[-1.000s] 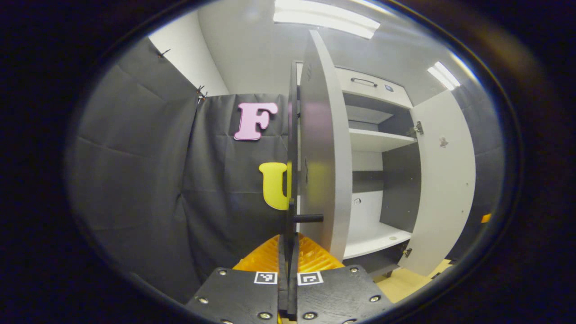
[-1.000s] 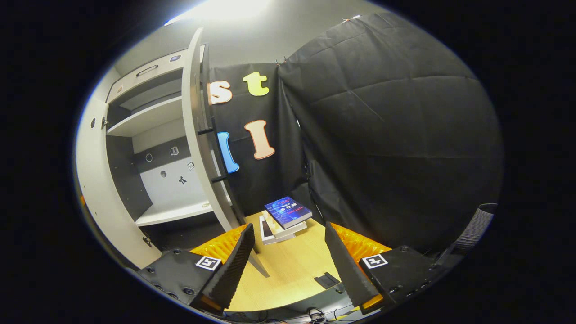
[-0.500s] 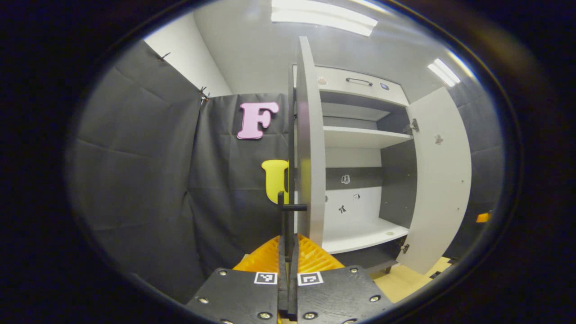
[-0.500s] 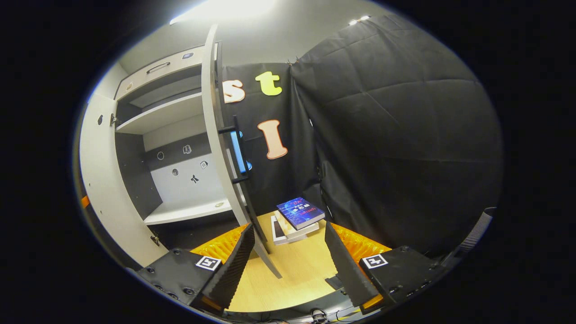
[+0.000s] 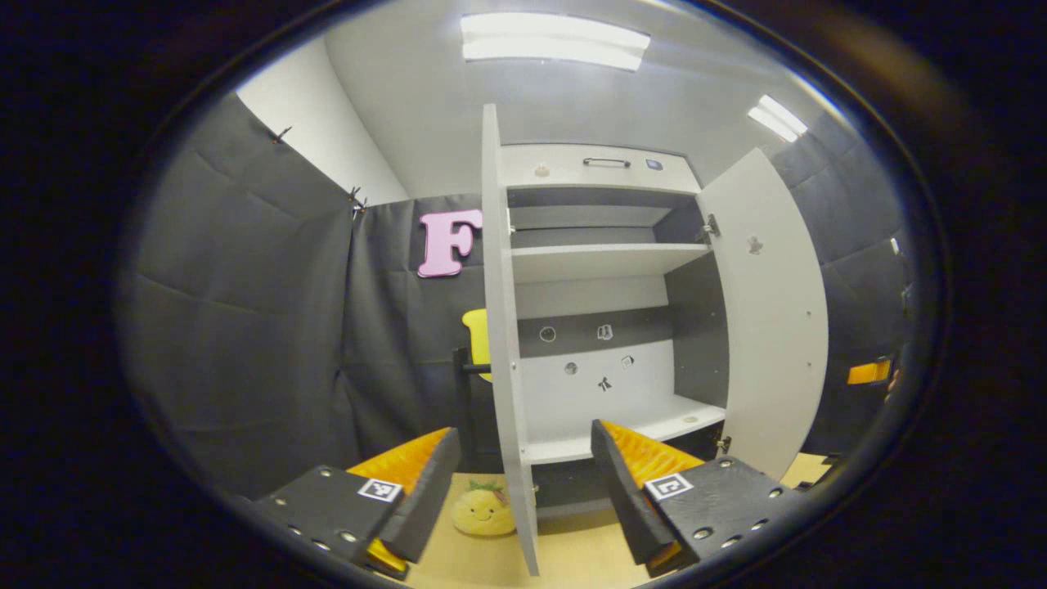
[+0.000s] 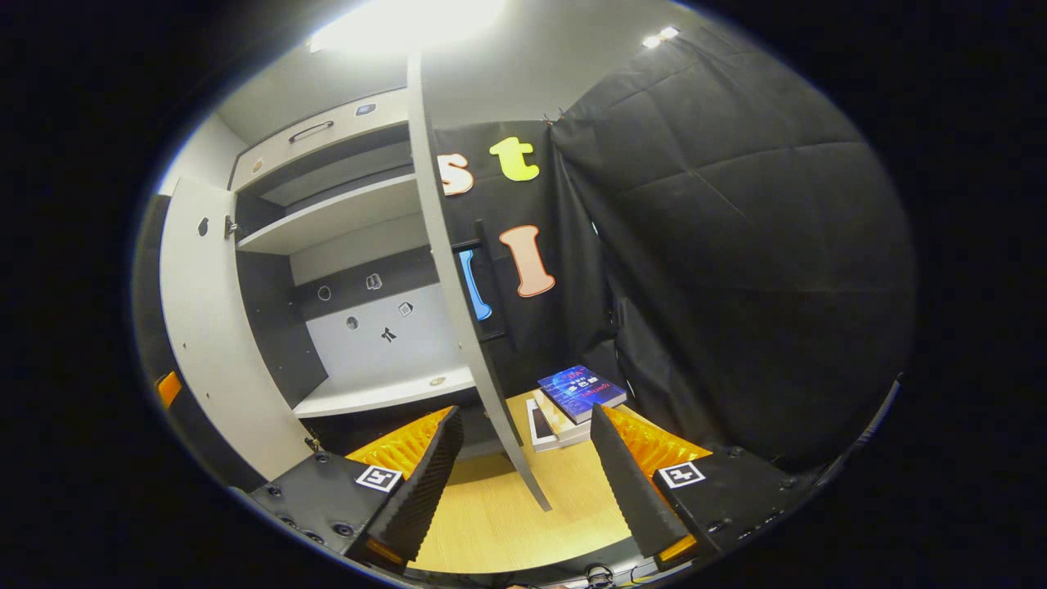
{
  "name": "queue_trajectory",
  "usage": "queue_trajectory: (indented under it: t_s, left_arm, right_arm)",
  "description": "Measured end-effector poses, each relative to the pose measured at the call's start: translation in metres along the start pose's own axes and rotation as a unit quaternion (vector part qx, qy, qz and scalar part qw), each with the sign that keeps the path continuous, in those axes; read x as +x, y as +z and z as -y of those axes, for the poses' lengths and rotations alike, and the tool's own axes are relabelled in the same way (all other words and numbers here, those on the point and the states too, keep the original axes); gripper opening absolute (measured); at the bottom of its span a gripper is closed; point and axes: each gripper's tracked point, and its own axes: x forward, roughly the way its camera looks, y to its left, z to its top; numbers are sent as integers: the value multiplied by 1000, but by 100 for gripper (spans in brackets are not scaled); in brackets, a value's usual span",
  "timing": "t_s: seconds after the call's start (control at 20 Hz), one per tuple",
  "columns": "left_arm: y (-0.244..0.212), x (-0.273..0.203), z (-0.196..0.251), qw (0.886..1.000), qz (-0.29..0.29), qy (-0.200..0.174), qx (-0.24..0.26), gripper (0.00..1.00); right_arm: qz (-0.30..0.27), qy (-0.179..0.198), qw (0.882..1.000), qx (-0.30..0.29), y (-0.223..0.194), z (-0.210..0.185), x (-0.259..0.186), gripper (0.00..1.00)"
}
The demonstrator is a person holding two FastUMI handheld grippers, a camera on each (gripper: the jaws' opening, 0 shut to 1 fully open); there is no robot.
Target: Open the right door of the double-door shoe cabinet with the right hand, and open the left door with the left hand.
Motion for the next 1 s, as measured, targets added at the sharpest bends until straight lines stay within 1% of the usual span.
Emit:
queue_trajectory:
  t_s: [0.05,0.25,0.3,0.35,0.45,0.6,0.75,0.8,0.85,1.0]
  left_arm:
    - [-3,-4,4,1000,-4,-2,0,94]
    - [-15,-16,17,1000,-9,-6,-13,94]
    - [-18,-18,21,1000,-10,-8,-21,94]
    - [-21,-20,26,999,-11,-13,-29,94]
    - [-30,-27,31,999,-16,-20,-35,94]
    - [-43,-33,34,999,-31,-24,-26,94]
    - [-46,-35,38,998,-37,-28,-40,94]
    - [-45,-34,38,998,-35,-29,-44,94]
    - [-44,-34,38,998,-32,-29,-46,94]
    - [-42,-31,39,998,-26,-27,-46,94]
  right_arm:
    - [3,3,1000,-5,0,-4,-2,98]
    - [17,13,1000,-18,-3,-19,-12,98]
    - [19,15,999,-22,-6,-23,-15,92]
    - [19,17,999,-26,-9,-26,-18,92]
    - [20,21,999,-36,-14,-30,-21,92]
    - [18,28,998,-47,-19,-37,-20,92]
    - [22,36,998,-48,-15,-46,-25,92]
    - [25,36,998,-49,-14,-46,-27,98]
    - [30,35,998,-49,-10,-47,-28,92]
    - [45,34,997,-50,-2,-50,-28,92]
